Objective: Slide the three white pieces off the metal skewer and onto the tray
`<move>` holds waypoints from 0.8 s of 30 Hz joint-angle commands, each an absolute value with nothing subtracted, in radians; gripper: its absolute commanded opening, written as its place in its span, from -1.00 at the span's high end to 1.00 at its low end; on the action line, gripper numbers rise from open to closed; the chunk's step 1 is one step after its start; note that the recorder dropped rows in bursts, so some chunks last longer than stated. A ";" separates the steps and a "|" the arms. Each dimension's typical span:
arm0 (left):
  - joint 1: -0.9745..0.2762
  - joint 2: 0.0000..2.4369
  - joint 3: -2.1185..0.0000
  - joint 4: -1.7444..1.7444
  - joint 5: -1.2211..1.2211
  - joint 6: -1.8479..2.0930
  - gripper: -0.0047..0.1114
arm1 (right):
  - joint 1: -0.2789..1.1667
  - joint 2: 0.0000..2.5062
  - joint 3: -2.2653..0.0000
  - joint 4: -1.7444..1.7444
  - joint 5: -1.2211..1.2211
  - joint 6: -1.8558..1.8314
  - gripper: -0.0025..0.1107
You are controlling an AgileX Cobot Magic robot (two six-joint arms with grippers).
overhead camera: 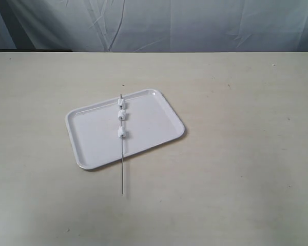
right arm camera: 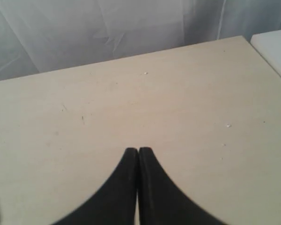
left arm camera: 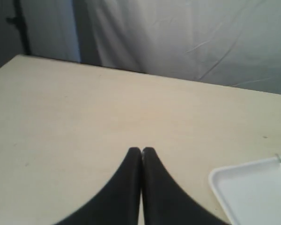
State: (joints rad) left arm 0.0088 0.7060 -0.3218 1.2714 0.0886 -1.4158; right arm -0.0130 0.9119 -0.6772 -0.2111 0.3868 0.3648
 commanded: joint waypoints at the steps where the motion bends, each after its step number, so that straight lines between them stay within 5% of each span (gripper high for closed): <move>1: 0.002 0.750 -0.361 1.124 0.292 -1.250 0.92 | -0.009 0.923 -0.683 -0.098 0.385 0.240 0.97; 9: 0.002 0.856 -0.483 0.364 0.667 -0.416 0.92 | -0.009 0.930 -0.683 0.139 0.458 0.063 0.97; 18: 0.002 1.053 -0.503 -0.605 0.688 0.345 0.92 | 0.071 1.161 -0.683 0.866 0.688 -0.687 0.96; 24: 0.002 1.141 -0.503 -0.897 0.609 0.640 0.92 | 0.134 1.367 -0.683 1.031 0.683 -0.772 0.41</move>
